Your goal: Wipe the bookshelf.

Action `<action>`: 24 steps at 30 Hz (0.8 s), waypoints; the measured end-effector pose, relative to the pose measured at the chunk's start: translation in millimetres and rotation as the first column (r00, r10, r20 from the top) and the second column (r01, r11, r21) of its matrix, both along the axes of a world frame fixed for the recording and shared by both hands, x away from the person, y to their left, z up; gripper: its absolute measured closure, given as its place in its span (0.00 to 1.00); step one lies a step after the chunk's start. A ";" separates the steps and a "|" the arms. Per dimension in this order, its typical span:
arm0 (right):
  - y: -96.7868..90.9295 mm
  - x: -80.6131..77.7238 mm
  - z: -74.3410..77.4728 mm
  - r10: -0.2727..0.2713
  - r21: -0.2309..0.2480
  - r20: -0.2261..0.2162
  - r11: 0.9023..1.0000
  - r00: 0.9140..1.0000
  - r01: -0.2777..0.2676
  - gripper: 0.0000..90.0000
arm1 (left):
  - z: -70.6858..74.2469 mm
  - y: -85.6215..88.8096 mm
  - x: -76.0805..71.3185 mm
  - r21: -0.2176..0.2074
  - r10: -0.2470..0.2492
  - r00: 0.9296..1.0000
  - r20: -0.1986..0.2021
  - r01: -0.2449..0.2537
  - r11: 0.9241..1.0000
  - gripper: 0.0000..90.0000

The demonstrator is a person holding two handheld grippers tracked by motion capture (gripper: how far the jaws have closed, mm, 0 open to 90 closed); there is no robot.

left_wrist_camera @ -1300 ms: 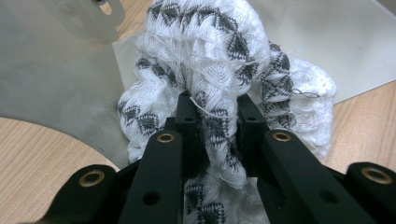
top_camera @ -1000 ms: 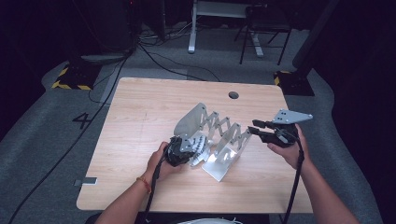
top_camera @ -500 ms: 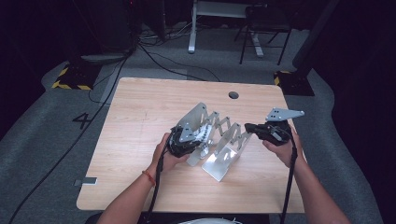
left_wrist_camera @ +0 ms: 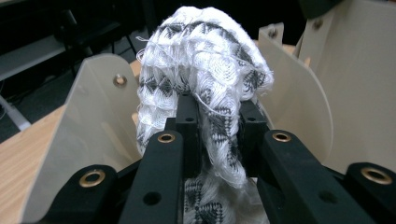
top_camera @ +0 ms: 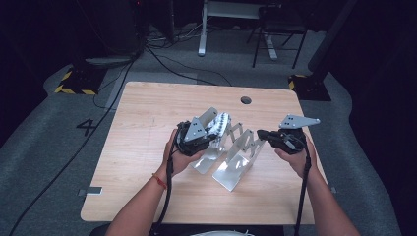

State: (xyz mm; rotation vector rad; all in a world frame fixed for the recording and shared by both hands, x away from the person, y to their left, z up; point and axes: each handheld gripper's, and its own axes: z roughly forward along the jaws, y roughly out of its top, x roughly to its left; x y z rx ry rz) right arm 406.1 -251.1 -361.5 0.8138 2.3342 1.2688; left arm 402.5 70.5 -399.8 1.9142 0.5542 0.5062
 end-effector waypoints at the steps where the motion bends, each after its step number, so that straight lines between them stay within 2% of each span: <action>1: -0.1 0.0 0.0 -0.002 0.003 -0.003 1.000 1.000 0.002 0.99 | -0.8 0.1 -0.2 -0.009 -0.006 1.000 -0.005 0.006 1.000 0.85; 3: -0.6 -0.2 -0.7 -0.003 0.011 -0.004 1.000 1.000 0.003 1.00 | -5.0 -0.9 -2.0 0.009 0.001 1.000 -0.006 -0.001 1.000 0.85; 6: -1.4 -0.3 -1.1 -0.002 0.016 -0.002 1.000 1.000 0.002 1.00 | -17.8 -5.5 -6.9 0.088 -0.005 1.000 -0.009 0.006 0.996 0.85; 8: -1.3 -0.3 -1.3 -0.001 0.015 0.001 1.000 1.000 0.001 1.00 | -27.3 -9.2 -10.9 0.120 -0.008 1.000 -0.017 0.010 0.993 0.85; 11: -0.7 -1.2 -1.3 -0.002 0.007 0.011 1.000 1.000 0.002 1.00 | -38.6 -13.7 -14.1 0.201 -0.019 0.999 -0.038 0.026 0.979 0.85; 14: -1.9 -1.6 -2.5 0.001 0.019 0.017 1.000 1.000 -0.001 1.00 | -48.9 -13.5 -13.9 0.248 -0.023 0.997 -0.069 0.039 0.968 0.85; 17: -2.8 -2.1 -3.4 0.003 0.026 0.023 1.000 1.000 -0.003 1.00 | -60.9 -11.7 -12.3 0.274 -0.028 0.994 -0.108 0.057 0.960 0.85; 19: -3.0 -1.9 -3.7 0.005 0.029 0.024 1.000 1.000 -0.006 1.00 | -71.4 -13.3 -11.7 0.322 -0.026 0.993 -0.112 0.062 0.945 0.85; 20: -3.2 -1.7 -4.0 0.006 0.032 0.026 0.999 1.000 -0.007 1.00 | -75.1 -13.3 -10.9 0.322 -0.026 0.992 -0.124 0.065 0.945 0.85; 21: -3.4 -1.6 -4.2 0.007 0.035 0.025 0.999 1.000 -0.008 1.00 | -79.6 -13.2 -10.0 0.311 -0.024 0.989 -0.149 0.070 0.948 0.85; 24: -3.6 -1.8 -4.5 0.005 0.040 0.024 0.999 1.000 -0.006 1.00 | -88.1 -14.6 -8.8 0.323 -0.026 0.986 -0.163 0.078 0.943 0.85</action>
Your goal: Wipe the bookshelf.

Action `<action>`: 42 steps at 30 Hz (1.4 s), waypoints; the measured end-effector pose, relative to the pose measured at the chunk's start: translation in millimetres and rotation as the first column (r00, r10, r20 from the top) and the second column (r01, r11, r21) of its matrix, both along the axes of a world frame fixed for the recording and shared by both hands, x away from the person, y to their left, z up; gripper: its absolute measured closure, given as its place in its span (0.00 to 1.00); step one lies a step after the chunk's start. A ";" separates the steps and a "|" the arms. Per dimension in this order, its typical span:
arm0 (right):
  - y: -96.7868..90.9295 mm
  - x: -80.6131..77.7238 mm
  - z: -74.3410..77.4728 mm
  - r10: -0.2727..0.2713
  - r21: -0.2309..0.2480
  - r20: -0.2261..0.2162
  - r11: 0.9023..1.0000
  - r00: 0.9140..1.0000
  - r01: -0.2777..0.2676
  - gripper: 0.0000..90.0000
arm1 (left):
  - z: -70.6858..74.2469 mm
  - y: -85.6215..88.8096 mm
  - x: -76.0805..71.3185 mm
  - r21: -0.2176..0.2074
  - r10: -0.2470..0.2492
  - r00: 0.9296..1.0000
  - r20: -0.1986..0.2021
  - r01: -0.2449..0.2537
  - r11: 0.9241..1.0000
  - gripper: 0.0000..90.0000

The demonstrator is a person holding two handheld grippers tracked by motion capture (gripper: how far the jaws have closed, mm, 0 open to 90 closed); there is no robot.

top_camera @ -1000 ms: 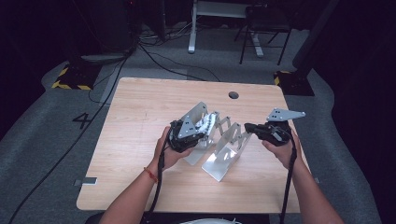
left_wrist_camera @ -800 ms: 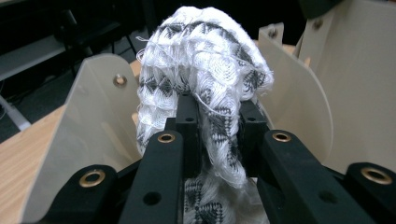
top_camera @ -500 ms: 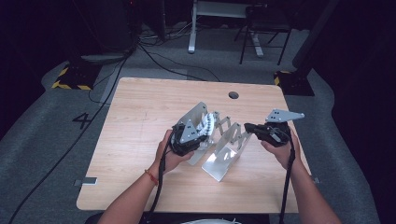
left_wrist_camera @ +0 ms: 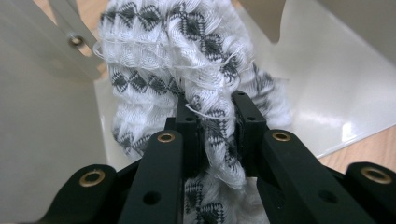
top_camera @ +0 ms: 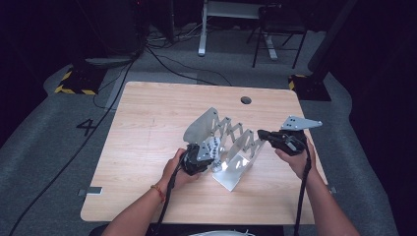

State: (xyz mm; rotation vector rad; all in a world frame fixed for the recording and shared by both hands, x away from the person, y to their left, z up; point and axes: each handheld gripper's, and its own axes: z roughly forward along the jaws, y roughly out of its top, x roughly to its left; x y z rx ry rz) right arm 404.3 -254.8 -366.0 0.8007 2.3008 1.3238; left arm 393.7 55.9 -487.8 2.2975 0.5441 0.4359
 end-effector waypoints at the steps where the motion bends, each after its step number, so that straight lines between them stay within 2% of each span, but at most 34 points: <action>1: -0.1 0.0 0.0 0.001 -0.001 0.000 1.000 1.000 -0.001 1.00 | -1.4 0.5 1.0 -0.003 0.002 1.000 -0.007 -0.002 1.000 0.85; 3: -0.4 0.4 -0.3 0.003 0.003 0.001 1.000 1.000 -0.003 1.00 | -3.4 1.5 3.4 0.005 0.011 1.000 -0.001 -0.011 1.000 0.85; 5: -0.8 0.5 -0.6 0.006 0.006 0.001 1.000 1.000 -0.006 1.00 | -3.5 2.7 4.9 -0.008 0.014 1.000 -0.008 -0.014 1.000 0.85; 6: -0.9 0.4 -0.7 0.006 0.006 0.002 1.000 1.000 -0.007 1.00 | -2.1 2.2 4.2 -0.004 0.016 1.000 0.003 -0.016 1.000 0.85; 9: -0.9 0.2 -0.9 0.007 0.007 0.004 1.000 1.000 -0.007 1.00 | 6.5 0.9 1.7 0.014 0.030 0.998 0.055 -0.030 0.999 0.85; 10: -1.0 0.3 -1.0 0.007 0.008 0.004 1.000 1.000 -0.007 1.00 | 12.2 1.4 1.0 0.027 0.044 0.994 0.097 -0.047 0.999 0.85; 13: -0.8 -0.1 -1.1 0.004 0.008 0.006 1.000 1.000 -0.004 1.00 | 25.1 6.1 -0.9 -0.021 0.079 0.988 0.134 -0.077 0.997 0.85; 16: -0.9 -0.4 -1.3 0.001 0.010 0.007 1.000 1.000 -0.002 1.00 | 42.7 13.2 -5.0 -0.071 0.111 0.979 0.172 -0.100 0.992 0.85; 18: -0.6 -0.8 -1.3 -0.002 0.007 0.009 1.000 1.000 0.002 1.00 | 51.6 16.7 -9.1 -0.076 0.125 0.970 0.207 -0.112 0.991 0.85; 20: -0.5 -1.0 -1.2 -0.001 0.003 0.012 1.000 1.000 0.001 1.00 | 61.1 20.8 -14.2 -0.071 0.138 0.958 0.253 -0.123 0.990 0.85; 22: -0.7 -0.9 -1.2 -0.001 0.003 0.012 1.000 1.000 0.001 1.00 | 68.6 26.1 -18.3 -0.095 0.159 0.950 0.270 -0.138 0.986 0.85; 23: -0.6 -1.0 -1.2 -0.001 0.004 0.011 1.000 1.000 0.001 1.00 | 71.9 28.8 -20.4 -0.093 0.170 0.940 0.296 -0.149 0.985 0.85; 24: -0.6 -1.0 -1.2 -0.001 0.003 0.012 1.000 1.000 0.001 1.00 | 73.4 30.3 -21.1 -0.089 0.174 0.936 0.307 -0.154 0.984 0.85; 26: -0.6 -1.0 -1.2 0.000 0.003 0.012 1.000 1.000 0.000 1.00 | 74.8 34.7 -21.2 -0.108 0.195 0.933 0.303 -0.169 0.980 0.85; 28: -0.6 -1.1 -1.2 0.000 0.003 0.013 1.000 1.000 0.000 1.00 | 74.0 36.7 -20.1 -0.098 0.206 0.928 0.309 -0.184 0.978 0.85; 31: -0.6 -1.3 -1.3 -0.002 0.003 0.014 1.000 1.000 0.002 1.00 | 68.6 35.7 -18.1 -0.085 0.208 0.932 0.296 -0.192 0.978 0.86; 33: -0.7 -1.5 -1.4 -0.002 0.004 0.015 1.000 1.000 0.002 1.00 | 62.9 33.8 -16.4 -0.045 0.201 0.936 0.288 -0.196 0.980 0.86; 36: -1.1 -1.8 -1.6 -0.001 0.003 0.018 1.000 1.000 0.001 1.00 | 52.6 34.3 -14.2 -0.013 0.210 0.942 0.261 -0.215 0.977 0.86; 37: -1.2 -1.9 -1.6 0.000 0.002 0.019 1.000 1.000 0.000 1.00 | 46.5 35.9 -12.3 0.001 0.213 0.946 0.243 -0.220 0.976 0.86; 39: -1.5 -2.2 -1.8 -0.001 0.004 0.019 1.000 1.000 0.000 1.00 | 41.5 37.2 -11.4 0.017 0.220 0.948 0.232 -0.230 0.973 0.86; 42: -1.5 -3.1 -1.7 0.004 0.000 0.022 1.000 1.000 -0.004 1.00 | 31.7 39.3 -10.5 0.033 0.231 0.954 0.192 -0.241 0.970 0.86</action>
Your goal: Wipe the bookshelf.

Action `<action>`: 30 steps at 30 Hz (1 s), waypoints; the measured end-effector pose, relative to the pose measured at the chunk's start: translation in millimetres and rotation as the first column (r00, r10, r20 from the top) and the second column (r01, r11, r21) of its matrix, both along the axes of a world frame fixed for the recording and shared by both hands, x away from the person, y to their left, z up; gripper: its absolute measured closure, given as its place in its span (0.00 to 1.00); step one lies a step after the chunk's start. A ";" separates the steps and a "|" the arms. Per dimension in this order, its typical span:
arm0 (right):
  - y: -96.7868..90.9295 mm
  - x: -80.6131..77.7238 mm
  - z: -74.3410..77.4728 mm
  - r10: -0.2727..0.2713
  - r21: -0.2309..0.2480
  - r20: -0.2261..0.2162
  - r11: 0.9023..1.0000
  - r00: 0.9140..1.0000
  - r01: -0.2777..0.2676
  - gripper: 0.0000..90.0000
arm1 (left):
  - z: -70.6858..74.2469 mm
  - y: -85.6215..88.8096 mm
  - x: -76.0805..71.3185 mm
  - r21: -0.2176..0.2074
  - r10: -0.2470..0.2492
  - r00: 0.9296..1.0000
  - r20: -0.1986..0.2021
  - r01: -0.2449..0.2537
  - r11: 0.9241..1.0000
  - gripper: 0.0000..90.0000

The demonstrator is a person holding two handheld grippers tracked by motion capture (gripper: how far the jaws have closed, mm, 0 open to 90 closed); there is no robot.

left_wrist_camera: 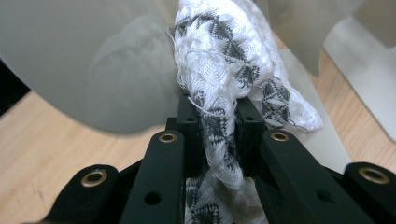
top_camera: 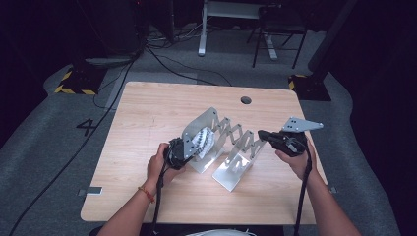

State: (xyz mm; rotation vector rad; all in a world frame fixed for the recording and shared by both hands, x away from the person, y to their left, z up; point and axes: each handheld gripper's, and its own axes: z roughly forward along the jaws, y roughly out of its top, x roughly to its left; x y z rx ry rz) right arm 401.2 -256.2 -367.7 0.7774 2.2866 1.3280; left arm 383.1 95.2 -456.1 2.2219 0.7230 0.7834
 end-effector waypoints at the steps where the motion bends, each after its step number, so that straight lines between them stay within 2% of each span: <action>1: 0.3 -0.4 0.0 0.003 -0.003 0.003 1.000 1.000 -0.003 1.00 | -3.0 -0.3 0.6 0.001 -0.002 1.000 -0.014 0.002 1.000 0.86; 5: 1.0 -1.0 0.1 0.006 -0.005 0.005 1.000 1.000 -0.006 1.00 | -12.7 -5.3 1.6 0.029 -0.011 0.999 -0.044 0.012 1.000 0.86; 8: 0.8 -1.2 -0.1 0.010 -0.005 0.007 1.000 1.000 -0.010 1.00 | -17.1 -6.7 3.1 0.019 -0.009 0.998 -0.065 0.010 1.000 0.86; 10: 0.7 -1.1 -0.1 0.012 -0.004 0.007 1.000 1.000 -0.012 1.00 | -23.8 -8.7 4.4 0.035 -0.009 0.996 -0.085 0.012 0.999 0.86; 11: 0.8 -1.1 -0.1 0.012 -0.006 0.008 1.000 1.000 -0.012 1.00 | -27.4 -10.5 4.4 0.056 -0.016 0.996 -0.084 0.021 0.998 0.86; 15: 1.1 -1.3 -0.1 0.015 -0.006 0.008 1.000 1.000 -0.015 1.00 | -32.4 -19.1 2.6 0.061 -0.043 0.994 -0.096 0.049 0.997 0.86; 17: 1.1 -1.2 -0.3 0.016 -0.004 0.008 1.000 1.000 -0.016 1.00 | -31.6 -21.0 2.7 0.034 -0.053 0.993 -0.106 0.057 0.998 0.86; 20: 1.8 -1.0 -0.4 0.016 -0.005 0.010 1.000 1.000 -0.016 1.00 | -24.3 -25.6 4.9 -0.010 -0.091 0.992 -0.086 0.091 0.996 0.86; 22: 2.3 -0.8 -0.4 0.017 -0.009 0.014 1.000 1.000 -0.017 1.00 | -16.4 -30.1 4.8 -0.054 -0.099 0.993 -0.058 0.095 0.994 0.86; 26: 2.3 -0.6 -0.6 0.021 -0.006 0.013 1.000 1.000 -0.021 1.00 | 3.6 -37.5 2.9 -0.134 -0.127 0.992 0.002 0.127 0.983 0.86; 30: 2.2 -0.4 -1.0 0.021 -0.003 0.017 1.000 1.000 -0.021 1.00 | 19.4 -37.8 -1.1 -0.174 -0.131 0.990 0.060 0.140 0.975 0.86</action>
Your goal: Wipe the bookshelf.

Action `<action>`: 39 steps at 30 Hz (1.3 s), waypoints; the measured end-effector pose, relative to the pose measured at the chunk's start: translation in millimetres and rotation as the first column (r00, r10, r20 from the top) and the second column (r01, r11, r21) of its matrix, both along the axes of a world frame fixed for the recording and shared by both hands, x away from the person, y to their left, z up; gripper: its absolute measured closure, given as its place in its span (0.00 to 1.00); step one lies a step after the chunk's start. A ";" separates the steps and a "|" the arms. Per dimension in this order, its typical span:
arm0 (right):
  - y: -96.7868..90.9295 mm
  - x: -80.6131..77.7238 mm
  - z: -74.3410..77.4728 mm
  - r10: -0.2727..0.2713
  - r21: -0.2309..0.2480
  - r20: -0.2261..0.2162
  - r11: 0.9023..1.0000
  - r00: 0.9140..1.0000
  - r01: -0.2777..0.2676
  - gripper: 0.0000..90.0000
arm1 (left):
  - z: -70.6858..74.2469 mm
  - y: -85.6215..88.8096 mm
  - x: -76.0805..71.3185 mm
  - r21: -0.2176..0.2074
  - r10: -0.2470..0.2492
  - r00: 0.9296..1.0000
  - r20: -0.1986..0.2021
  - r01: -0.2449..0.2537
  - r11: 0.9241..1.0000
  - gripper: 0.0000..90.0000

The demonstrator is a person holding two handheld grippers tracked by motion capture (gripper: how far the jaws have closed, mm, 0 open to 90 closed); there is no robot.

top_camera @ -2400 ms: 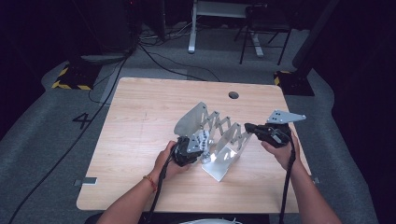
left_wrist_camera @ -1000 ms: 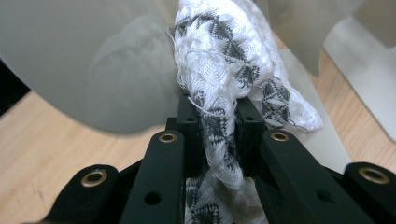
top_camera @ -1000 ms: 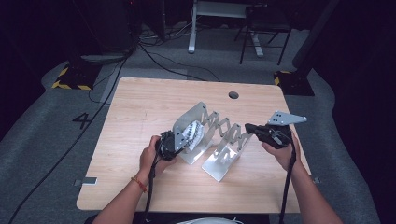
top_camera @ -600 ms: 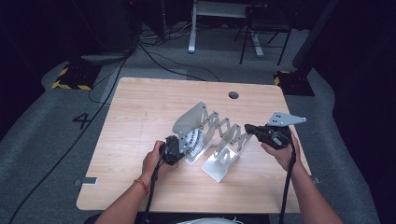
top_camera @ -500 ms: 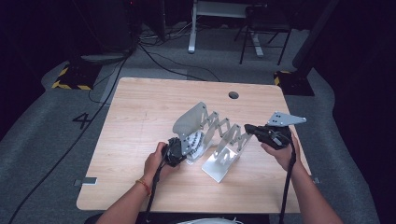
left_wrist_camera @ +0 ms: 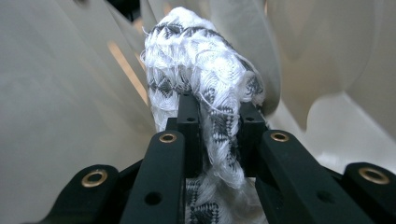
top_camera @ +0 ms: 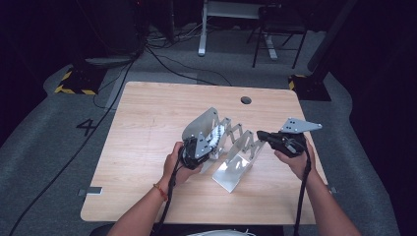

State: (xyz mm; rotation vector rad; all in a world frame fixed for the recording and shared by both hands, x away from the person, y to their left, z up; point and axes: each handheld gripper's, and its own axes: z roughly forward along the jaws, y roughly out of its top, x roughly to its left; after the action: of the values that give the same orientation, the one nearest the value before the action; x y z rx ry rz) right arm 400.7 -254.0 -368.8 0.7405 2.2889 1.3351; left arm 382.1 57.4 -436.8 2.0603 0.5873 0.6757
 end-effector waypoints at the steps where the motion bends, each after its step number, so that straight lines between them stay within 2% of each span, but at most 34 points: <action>1: -0.1 -0.1 -0.1 -0.001 0.002 -0.001 1.000 1.000 0.001 1.00 | 5.9 1.5 -1.7 -0.019 -0.001 1.000 0.015 0.001 1.000 0.86; 5: 0.0 -0.1 -0.3 -0.001 0.002 0.000 1.000 1.000 0.001 1.00 | 25.9 11.0 -8.1 -0.101 0.011 0.998 0.070 -0.004 0.995 0.86; 8: 0.6 0.0 -0.3 -0.003 0.001 0.001 1.000 1.000 0.003 1.00 | 31.2 14.9 -10.6 -0.141 0.043 0.995 0.095 -0.029 0.990 0.86; 10: 0.8 -0.1 -0.3 -0.004 0.000 0.001 1.000 1.000 0.004 1.00 | 30.7 15.3 -10.5 -0.148 0.045 0.995 0.088 -0.031 0.988 0.86; 12: 0.8 0.0 -0.3 -0.004 0.000 0.001 1.000 1.000 0.004 1.00 | 26.2 11.8 -9.6 -0.117 0.033 0.996 0.082 -0.023 0.993 0.86; 13: 0.7 0.0 -0.4 -0.004 0.001 0.001 1.000 1.000 0.004 1.00 | 22.8 10.0 -8.5 -0.111 0.023 0.997 0.067 -0.016 0.994 0.86; 15: 0.6 -0.1 -0.6 -0.005 0.003 0.001 1.000 1.000 0.005 1.00 | 14.6 6.3 -5.1 -0.070 0.020 0.999 0.048 -0.016 0.997 0.86; 17: 0.4 -0.3 -0.6 -0.004 0.003 0.000 1.000 1.000 0.004 1.00 | 3.3 4.1 -0.6 -0.052 0.008 1.000 0.006 -0.008 0.999 0.86; 20: -0.2 -0.3 -0.8 -0.002 0.006 -0.001 1.000 1.000 0.002 1.00 | -13.0 -1.4 2.2 -0.002 -0.009 1.000 -0.021 0.009 1.000 0.86; 23: -0.3 -0.5 -0.9 -0.002 0.007 -0.001 1.000 1.000 0.002 1.00 | -25.8 -6.4 4.6 0.043 -0.022 0.998 -0.058 0.025 0.999 0.86; 27: -0.4 -0.6 -0.8 0.002 0.005 0.002 1.000 1.000 -0.002 1.00 | -46.7 -14.7 8.7 0.152 -0.035 0.995 -0.098 0.050 0.987 0.86; 29: -0.4 -0.8 -0.8 0.003 0.004 0.003 1.000 1.000 -0.003 1.00 | -53.9 -16.3 10.6 0.157 -0.040 0.990 -0.133 0.061 0.986 0.86; 32: -0.3 -0.8 -0.9 0.002 0.005 0.003 1.000 1.000 -0.002 1.00 | -55.2 -18.4 12.5 0.164 -0.036 0.991 -0.128 0.057 0.985 0.86; 37: 0.5 -0.9 -1.1 -0.002 0.006 0.003 1.000 1.000 0.002 1.00 | -50.5 -19.3 17.6 0.138 -0.004 0.994 -0.109 0.019 0.990 0.86; 39: 0.9 -1.0 -1.2 -0.004 0.004 0.006 1.000 1.000 0.004 1.00 | -53.0 -20.6 19.5 0.150 -0.007 0.993 -0.116 0.025 0.988 0.86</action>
State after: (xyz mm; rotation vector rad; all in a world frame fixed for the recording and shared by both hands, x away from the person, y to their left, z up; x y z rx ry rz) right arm 399.7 -253.2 -370.0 0.7409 2.2794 1.3390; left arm 401.6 36.8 -489.8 2.2554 0.6002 0.6111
